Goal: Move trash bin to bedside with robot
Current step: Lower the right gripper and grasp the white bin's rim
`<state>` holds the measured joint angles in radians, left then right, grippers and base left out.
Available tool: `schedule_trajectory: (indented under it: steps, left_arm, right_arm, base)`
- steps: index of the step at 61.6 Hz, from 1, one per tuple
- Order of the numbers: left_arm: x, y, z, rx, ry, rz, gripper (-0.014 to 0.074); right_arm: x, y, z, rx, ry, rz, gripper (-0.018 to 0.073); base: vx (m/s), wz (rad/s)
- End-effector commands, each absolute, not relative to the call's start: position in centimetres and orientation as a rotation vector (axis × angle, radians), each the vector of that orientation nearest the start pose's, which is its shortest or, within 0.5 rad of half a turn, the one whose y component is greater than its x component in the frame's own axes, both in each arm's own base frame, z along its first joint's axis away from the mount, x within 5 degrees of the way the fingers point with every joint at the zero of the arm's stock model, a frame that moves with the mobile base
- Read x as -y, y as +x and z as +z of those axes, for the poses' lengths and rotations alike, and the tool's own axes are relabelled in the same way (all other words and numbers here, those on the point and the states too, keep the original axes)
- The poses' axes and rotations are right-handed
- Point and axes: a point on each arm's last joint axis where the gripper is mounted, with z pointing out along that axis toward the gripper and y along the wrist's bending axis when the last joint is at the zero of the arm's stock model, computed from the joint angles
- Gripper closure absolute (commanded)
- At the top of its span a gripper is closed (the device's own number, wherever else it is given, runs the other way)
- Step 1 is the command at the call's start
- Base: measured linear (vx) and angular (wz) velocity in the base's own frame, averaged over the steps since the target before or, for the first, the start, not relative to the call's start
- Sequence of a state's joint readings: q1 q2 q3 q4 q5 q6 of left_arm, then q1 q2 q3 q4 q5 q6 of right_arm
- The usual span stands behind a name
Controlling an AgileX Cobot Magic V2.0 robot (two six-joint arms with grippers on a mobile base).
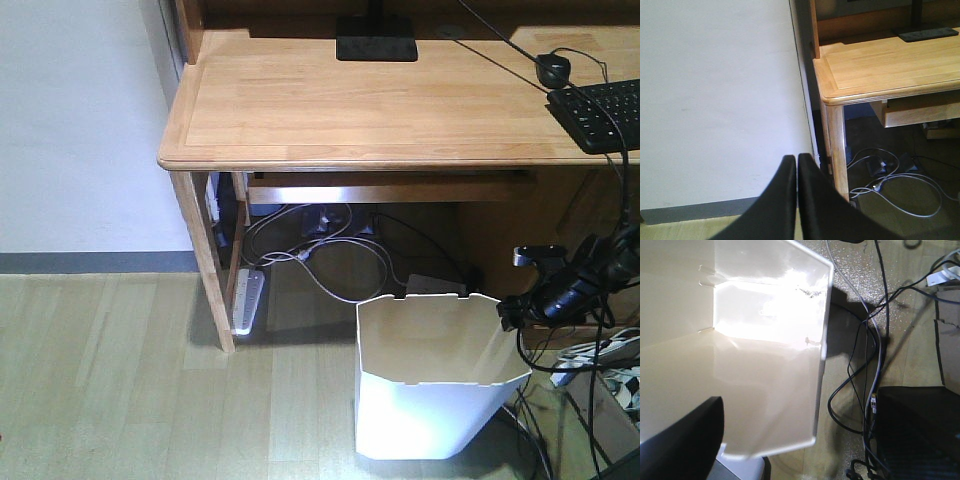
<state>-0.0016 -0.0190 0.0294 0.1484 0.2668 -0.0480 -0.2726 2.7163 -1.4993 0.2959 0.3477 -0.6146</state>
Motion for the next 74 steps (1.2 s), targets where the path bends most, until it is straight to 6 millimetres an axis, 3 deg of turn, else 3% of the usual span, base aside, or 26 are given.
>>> schedule_trajectory:
  steps: [1, 38, 47, 56, 67, 74]
  left_arm:
    - [-0.2, 5.6, 17.8, -1.704, 0.061, 0.085, 0.0602]
    - [-0.2, 5.6, 17.8, -1.704, 0.061, 0.085, 0.0602]
    - [-0.2, 5.6, 17.8, -1.704, 0.061, 0.085, 0.0602]
    - [-0.2, 5.6, 17.8, -1.704, 0.061, 0.085, 0.0602]
    - [-0.2, 5.6, 17.8, -1.704, 0.061, 0.085, 0.0602]
    - [-0.2, 5.6, 17.8, -1.704, 0.061, 0.085, 0.0602]
  right_arm:
    - [11.0, 41.9, -9.1, -2.961, -0.152, 0.075, -0.0021]
    - [11.6, 44.3, -16.1, -2.956, -0.152, 0.086, -0.0021]
    - [11.6, 44.5, -17.7, -2.971, -0.114, 0.111, 0.0015]
    - [11.5, 45.1, -18.4, -2.988, -0.093, 0.15, 0.014]
    - [11.0, 46.0, -17.8, -2.971, -0.05, 0.25, 0.058]
    - [10.6, 46.4, -17.0, -2.941, -0.023, 0.365, 0.0572]
  base:
    - [0.0, 0.0]
    - [0.0, 0.0]
    - [0.0, 0.0]
    - [0.0, 0.0]
    - [0.0, 0.0]
    - [0.0, 0.0]
